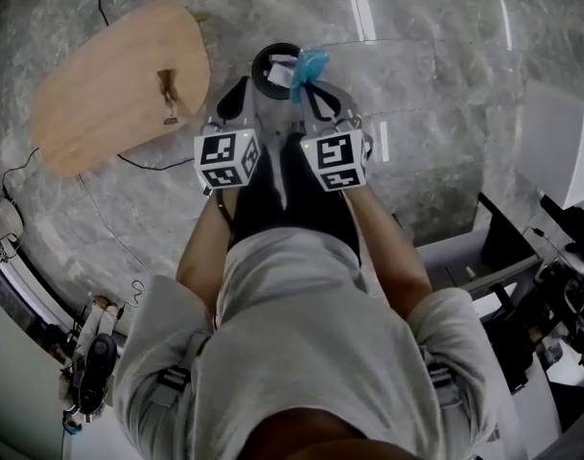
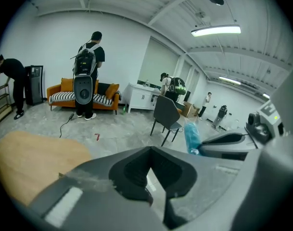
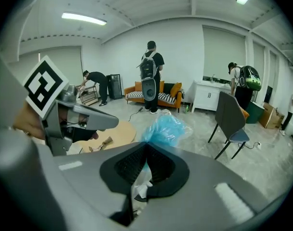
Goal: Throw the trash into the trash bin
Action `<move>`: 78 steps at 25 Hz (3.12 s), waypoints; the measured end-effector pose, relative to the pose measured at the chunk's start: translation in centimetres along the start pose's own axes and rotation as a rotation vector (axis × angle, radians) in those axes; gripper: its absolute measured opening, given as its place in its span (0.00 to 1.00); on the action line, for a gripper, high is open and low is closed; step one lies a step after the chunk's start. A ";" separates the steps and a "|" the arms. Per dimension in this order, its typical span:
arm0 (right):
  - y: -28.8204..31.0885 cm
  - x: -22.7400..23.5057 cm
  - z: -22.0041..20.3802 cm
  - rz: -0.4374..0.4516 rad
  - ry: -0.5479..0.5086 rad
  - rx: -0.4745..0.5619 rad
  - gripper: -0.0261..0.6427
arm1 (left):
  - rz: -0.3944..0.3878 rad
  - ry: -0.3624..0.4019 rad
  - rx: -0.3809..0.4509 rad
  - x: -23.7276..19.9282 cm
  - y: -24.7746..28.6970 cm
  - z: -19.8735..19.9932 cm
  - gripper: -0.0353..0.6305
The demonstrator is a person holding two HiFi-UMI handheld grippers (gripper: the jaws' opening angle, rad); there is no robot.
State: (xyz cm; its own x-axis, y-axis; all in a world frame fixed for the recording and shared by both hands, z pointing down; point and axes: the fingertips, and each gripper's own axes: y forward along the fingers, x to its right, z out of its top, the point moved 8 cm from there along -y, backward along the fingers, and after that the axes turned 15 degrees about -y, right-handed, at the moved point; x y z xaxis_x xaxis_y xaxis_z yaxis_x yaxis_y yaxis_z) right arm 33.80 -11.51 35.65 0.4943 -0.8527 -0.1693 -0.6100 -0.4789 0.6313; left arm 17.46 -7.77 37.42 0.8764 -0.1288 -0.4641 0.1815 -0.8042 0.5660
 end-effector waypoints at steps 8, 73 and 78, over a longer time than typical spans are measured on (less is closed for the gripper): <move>5.7 -1.3 -6.9 0.087 0.014 -0.028 0.06 | 0.026 0.004 -0.029 -3.1 4.6 -5.8 0.08; 25.5 -5.7 -18.8 0.134 0.010 -0.149 0.05 | 0.005 0.013 -0.233 -16.4 16.5 -16.7 0.08; 17.0 -3.9 -9.5 0.133 0.046 -0.061 0.05 | 0.010 -0.029 -0.166 -11.5 10.5 -9.5 0.08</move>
State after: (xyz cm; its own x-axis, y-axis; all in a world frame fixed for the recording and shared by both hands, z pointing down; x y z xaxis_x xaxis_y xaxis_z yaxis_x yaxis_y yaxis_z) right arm 27.38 -14.35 54.18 0.4401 -0.8967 -0.0472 -0.6338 -0.3474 0.6911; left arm 13.49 -9.27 55.19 0.8658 -0.1550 -0.4757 0.2462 -0.6958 0.6747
